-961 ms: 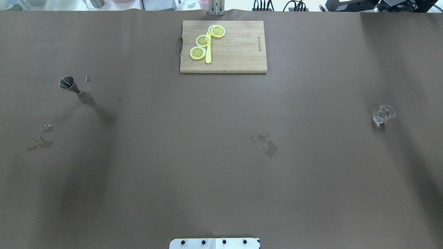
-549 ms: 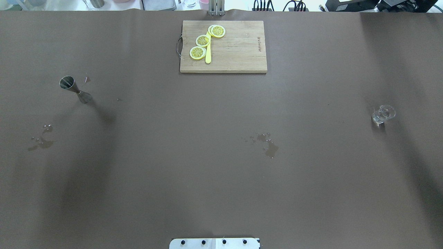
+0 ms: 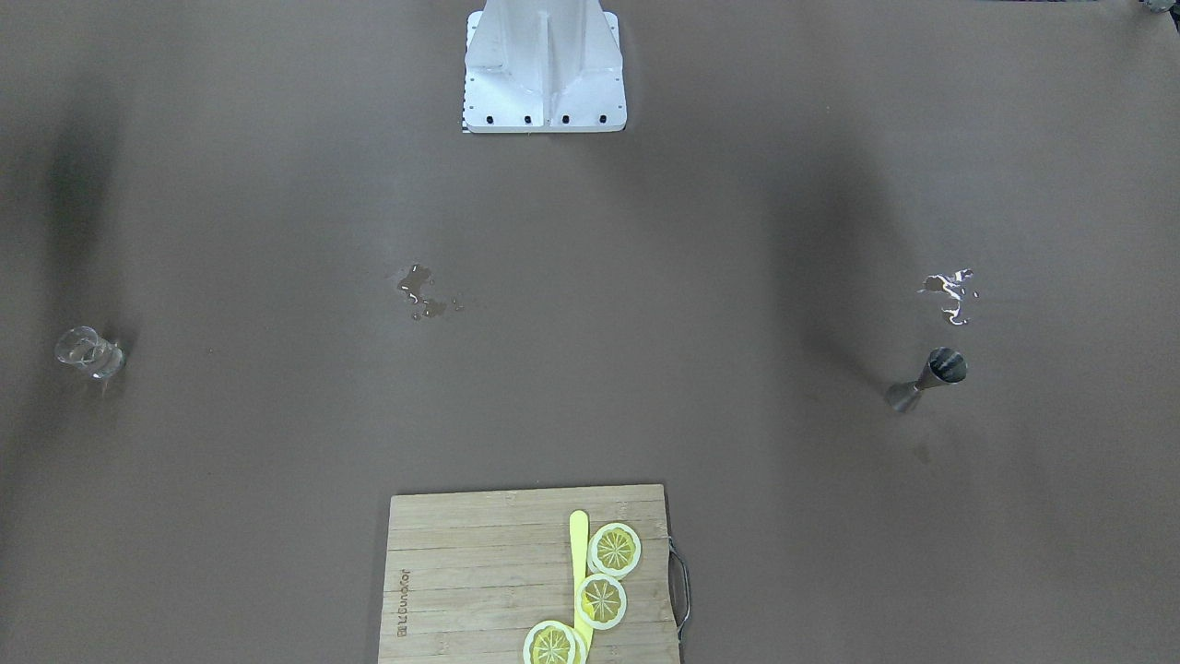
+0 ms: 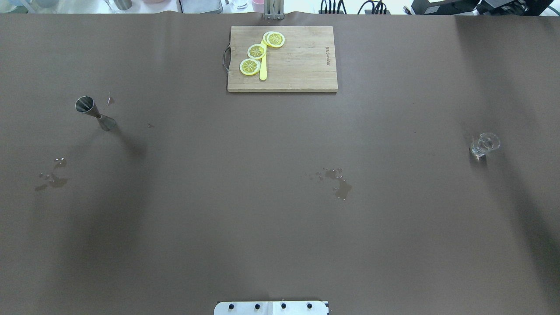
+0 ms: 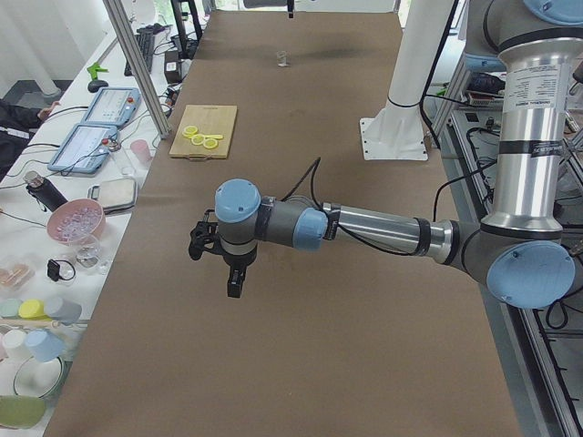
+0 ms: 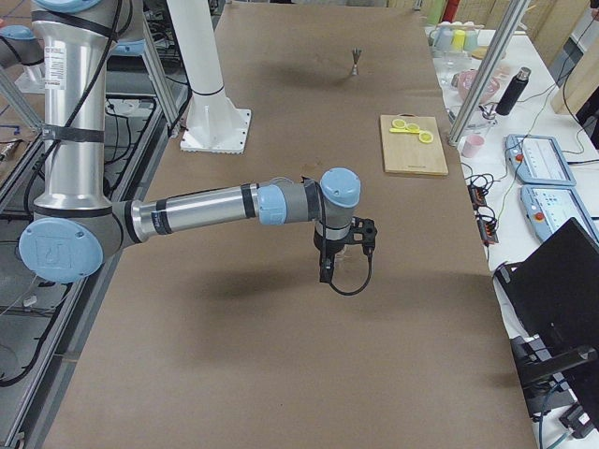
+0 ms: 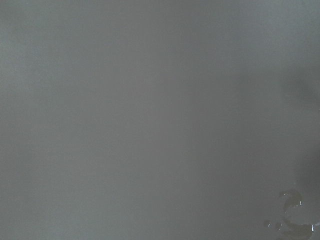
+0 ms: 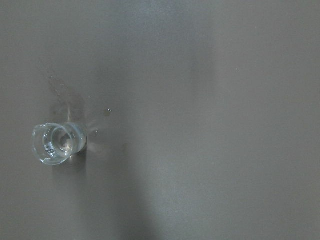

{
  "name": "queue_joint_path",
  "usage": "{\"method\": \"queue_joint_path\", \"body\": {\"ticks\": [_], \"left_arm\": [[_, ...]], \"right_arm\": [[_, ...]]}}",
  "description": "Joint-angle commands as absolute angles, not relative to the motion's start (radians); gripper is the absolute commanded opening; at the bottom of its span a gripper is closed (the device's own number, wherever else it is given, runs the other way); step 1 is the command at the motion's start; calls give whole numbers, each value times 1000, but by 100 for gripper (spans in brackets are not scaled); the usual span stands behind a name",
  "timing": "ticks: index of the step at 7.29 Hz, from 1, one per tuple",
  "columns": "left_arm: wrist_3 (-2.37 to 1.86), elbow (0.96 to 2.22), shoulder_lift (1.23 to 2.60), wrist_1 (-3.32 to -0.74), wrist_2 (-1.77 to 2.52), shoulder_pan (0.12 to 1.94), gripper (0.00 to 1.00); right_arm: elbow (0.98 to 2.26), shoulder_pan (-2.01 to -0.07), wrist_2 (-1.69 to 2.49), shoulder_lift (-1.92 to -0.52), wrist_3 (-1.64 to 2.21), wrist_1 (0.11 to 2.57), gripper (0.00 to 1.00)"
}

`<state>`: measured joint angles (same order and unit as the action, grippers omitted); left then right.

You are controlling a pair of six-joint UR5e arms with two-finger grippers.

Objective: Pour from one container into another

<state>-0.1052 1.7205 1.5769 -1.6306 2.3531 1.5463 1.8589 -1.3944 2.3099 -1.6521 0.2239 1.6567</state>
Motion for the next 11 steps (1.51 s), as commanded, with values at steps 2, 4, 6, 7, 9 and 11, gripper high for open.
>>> {"method": "queue_joint_path", "body": {"ticks": [2, 4, 6, 7, 9, 11], "left_arm": [[-222, 1733, 1617, -1631, 2352, 1545, 98], [-270, 1735, 1660, -1631, 2350, 1540, 98], [-366, 1753, 1683, -1652, 2344, 1488, 98], [-408, 1761, 1701, -1652, 2335, 1464, 97], [-561, 1813, 1717, -1698, 2211, 1378, 97], [-728, 1879, 1712, -1759, 2096, 1287, 97]], "right_arm": [[1865, -1394, 2307, -1651, 224, 1657, 100], [1864, -1390, 2303, -1641, 224, 1660, 100], [1858, -1390, 2293, -1641, 222, 1660, 100], [1858, -1390, 2293, -1643, 221, 1661, 100], [1856, -1390, 2293, -1644, 219, 1661, 100], [1858, -1390, 2293, -1646, 219, 1663, 100]]}}
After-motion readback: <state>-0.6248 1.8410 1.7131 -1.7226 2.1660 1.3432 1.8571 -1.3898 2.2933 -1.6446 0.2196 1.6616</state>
